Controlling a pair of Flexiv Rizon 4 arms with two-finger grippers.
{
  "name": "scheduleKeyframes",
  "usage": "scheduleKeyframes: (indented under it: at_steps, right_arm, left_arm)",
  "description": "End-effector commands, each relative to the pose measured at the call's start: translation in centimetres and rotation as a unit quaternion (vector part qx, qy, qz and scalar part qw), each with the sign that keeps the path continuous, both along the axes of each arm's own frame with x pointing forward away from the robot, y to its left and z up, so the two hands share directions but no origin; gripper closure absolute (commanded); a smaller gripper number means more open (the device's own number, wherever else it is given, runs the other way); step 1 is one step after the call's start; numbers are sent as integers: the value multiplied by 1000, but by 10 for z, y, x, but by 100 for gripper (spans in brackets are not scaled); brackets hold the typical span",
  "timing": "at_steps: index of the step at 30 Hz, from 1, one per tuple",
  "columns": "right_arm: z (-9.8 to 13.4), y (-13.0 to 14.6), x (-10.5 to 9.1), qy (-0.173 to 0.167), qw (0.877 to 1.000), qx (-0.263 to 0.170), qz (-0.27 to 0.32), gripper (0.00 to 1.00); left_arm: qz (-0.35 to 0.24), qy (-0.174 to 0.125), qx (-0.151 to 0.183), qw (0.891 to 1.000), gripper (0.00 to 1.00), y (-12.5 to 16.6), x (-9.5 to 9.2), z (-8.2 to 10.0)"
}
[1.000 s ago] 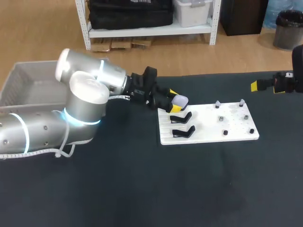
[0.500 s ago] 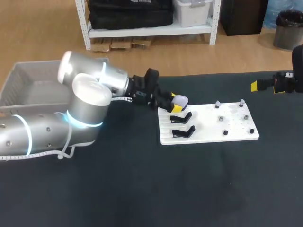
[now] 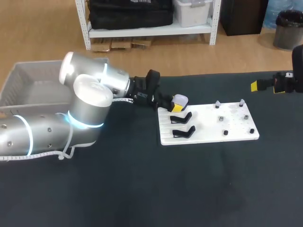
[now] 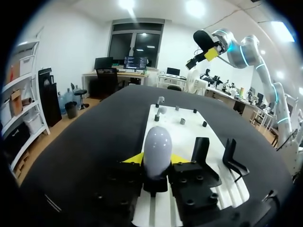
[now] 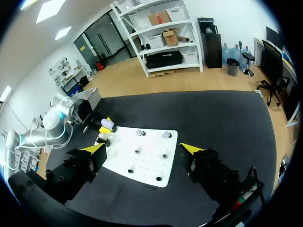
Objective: Pick up each earbud case from the left stands, insert the matching earbuds, close the lid, and place the case in the box.
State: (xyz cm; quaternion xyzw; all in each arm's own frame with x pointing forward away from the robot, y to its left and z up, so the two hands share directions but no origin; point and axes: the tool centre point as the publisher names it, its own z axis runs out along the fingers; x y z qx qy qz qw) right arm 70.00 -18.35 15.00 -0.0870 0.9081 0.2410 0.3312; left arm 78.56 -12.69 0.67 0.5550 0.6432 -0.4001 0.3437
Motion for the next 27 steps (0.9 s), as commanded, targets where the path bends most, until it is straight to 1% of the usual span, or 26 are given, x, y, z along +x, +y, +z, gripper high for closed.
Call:
scheduleKeyframes:
  at_steps: [1,7,14,17,19,22,23,27]
  right_arm:
    - [0,-1,0,0,1000,1,1,0]
    - [0,-1,0,0,1000,1,1,0]
    - [0,-1,0,0,1000,1,1,0]
    - [0,-1,0,0,1000,1,1,0]
    - [0,-1,0,0,1000,1,1,0]
    - [0,-1,0,0,1000,1,1,0]
    - [-2,5,1,4,1000,-3,2,0]
    - [-8,31,3,14,1000,-12,22,0]
  left_arm:
    - [-3,2,0,1000,100,0,2,-1]
    - [-2,0,0,1000,100,1,2,2]
    - [5,-15,-3,1000,100,4,6,15]
    - [15,-16,-5,1000,100,8,9,18]
    - [20,-17,-8,1000,100,10,8,25]
    - [24,-23,-11,999,100,10,2,35]
    - [32,-25,-6,999,100,10,0,38]
    - [40,-30,-12,999,100,11,-7,49]
